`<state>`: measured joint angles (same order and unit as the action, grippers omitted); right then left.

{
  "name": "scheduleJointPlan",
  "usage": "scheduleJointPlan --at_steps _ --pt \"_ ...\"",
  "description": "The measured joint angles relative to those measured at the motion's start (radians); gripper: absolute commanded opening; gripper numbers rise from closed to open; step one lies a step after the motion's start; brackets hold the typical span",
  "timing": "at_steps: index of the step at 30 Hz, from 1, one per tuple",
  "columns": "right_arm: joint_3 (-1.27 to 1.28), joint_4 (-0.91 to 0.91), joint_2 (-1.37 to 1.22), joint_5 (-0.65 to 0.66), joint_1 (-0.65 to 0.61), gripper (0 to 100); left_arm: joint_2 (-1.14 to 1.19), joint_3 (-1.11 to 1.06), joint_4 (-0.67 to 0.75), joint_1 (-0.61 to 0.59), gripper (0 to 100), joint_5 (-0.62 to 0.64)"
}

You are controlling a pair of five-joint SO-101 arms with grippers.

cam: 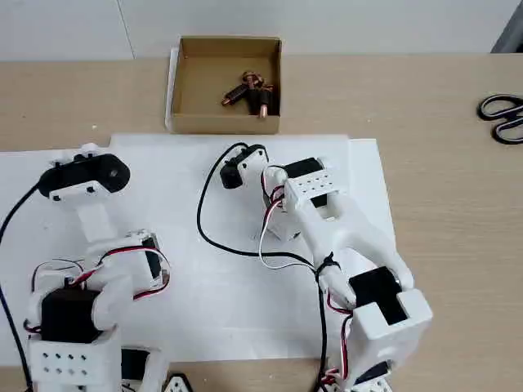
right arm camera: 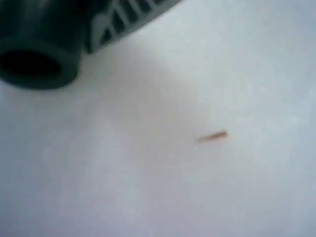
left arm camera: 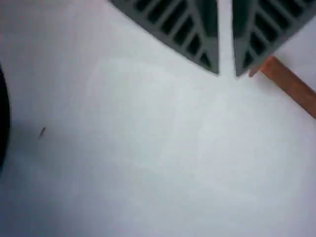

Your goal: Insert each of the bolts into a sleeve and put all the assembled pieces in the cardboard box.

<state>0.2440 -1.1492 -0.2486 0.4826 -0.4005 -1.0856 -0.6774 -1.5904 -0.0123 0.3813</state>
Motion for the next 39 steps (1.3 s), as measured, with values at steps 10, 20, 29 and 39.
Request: scheduleJointPlan --at_steps 10,20,29,39 --pt "-0.049 0.002 -0.038 0.002 0.009 4.3 0.0 0.0 0.0 0.0 1 0.0" --pt "-0.166 -0.092 -0.071 0.002 0.011 0.4 0.0 0.0 0.0 0.0 1 0.0" --pt "-0.436 -0.359 -0.077 -0.04 0.0 0.5 0.0 0.014 0.0 0.0 1 0.0" --pt "-0.641 -0.557 0.069 -0.132 -0.032 0.6 0.0 0.061 0.0 0.0 1 0.0"
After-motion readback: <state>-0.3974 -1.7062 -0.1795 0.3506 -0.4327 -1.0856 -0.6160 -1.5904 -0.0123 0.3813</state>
